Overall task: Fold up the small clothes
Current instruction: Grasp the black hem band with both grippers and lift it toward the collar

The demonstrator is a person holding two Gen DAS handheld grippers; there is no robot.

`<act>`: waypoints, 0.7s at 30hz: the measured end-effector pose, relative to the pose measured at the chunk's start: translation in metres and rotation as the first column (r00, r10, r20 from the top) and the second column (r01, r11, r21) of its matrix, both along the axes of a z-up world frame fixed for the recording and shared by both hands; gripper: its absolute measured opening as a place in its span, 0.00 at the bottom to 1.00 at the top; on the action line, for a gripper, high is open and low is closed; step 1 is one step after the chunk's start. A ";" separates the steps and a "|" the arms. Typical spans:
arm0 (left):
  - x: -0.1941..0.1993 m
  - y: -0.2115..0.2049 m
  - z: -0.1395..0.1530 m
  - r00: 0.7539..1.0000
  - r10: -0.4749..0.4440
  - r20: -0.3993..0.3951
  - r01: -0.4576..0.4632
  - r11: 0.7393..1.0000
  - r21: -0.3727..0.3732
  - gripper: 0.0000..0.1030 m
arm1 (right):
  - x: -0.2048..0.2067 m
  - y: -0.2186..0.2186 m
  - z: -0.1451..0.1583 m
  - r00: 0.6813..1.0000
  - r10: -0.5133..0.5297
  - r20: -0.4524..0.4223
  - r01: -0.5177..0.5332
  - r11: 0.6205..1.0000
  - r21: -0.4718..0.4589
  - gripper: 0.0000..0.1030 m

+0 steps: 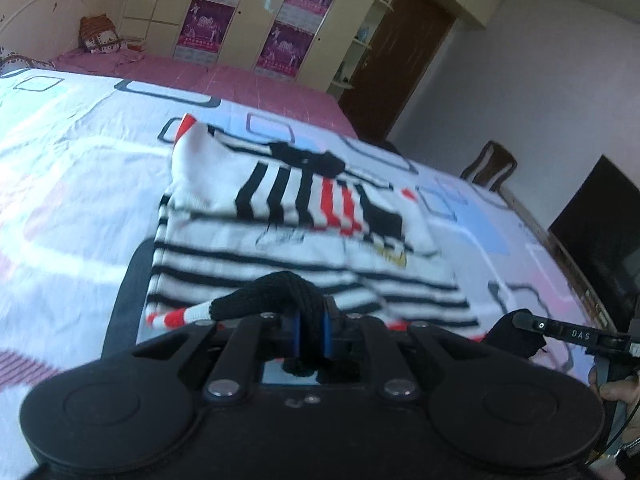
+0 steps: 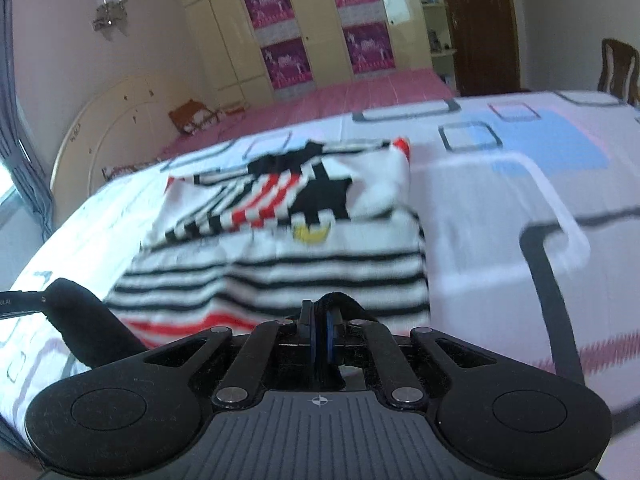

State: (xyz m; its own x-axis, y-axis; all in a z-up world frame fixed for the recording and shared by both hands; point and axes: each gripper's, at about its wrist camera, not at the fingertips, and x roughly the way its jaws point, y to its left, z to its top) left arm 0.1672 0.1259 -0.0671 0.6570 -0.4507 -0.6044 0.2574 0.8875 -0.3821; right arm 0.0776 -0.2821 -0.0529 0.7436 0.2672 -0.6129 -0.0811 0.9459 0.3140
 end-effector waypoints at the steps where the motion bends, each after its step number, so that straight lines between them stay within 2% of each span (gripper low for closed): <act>1: 0.008 -0.001 0.003 1.000 0.005 0.007 -0.005 1.000 -0.008 0.10 | 0.008 -0.001 0.004 1.000 0.000 0.011 0.000 1.000 0.002 0.04; 9: 0.071 -0.004 0.018 0.997 0.068 0.043 -0.066 0.997 -0.043 0.10 | 0.087 -0.012 0.025 0.996 -0.017 0.088 0.016 1.000 0.017 0.04; 15: 0.123 -0.011 0.026 0.993 0.091 0.075 -0.090 0.996 -0.021 0.10 | 0.153 -0.018 0.029 0.995 -0.018 0.098 0.016 1.000 0.024 0.04; 21: 0.183 -0.018 0.027 0.989 0.127 0.079 -0.126 0.992 -0.015 0.10 | 0.215 -0.022 0.021 0.996 -0.029 0.084 0.027 0.999 0.026 0.04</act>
State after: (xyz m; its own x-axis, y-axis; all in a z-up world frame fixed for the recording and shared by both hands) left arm 0.3499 0.1081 -0.0405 0.7547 -0.3665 -0.5442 0.1730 0.9113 -0.3737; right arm 0.2923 -0.3044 -0.0315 0.7995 0.2598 -0.5416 -0.0817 0.9403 0.3305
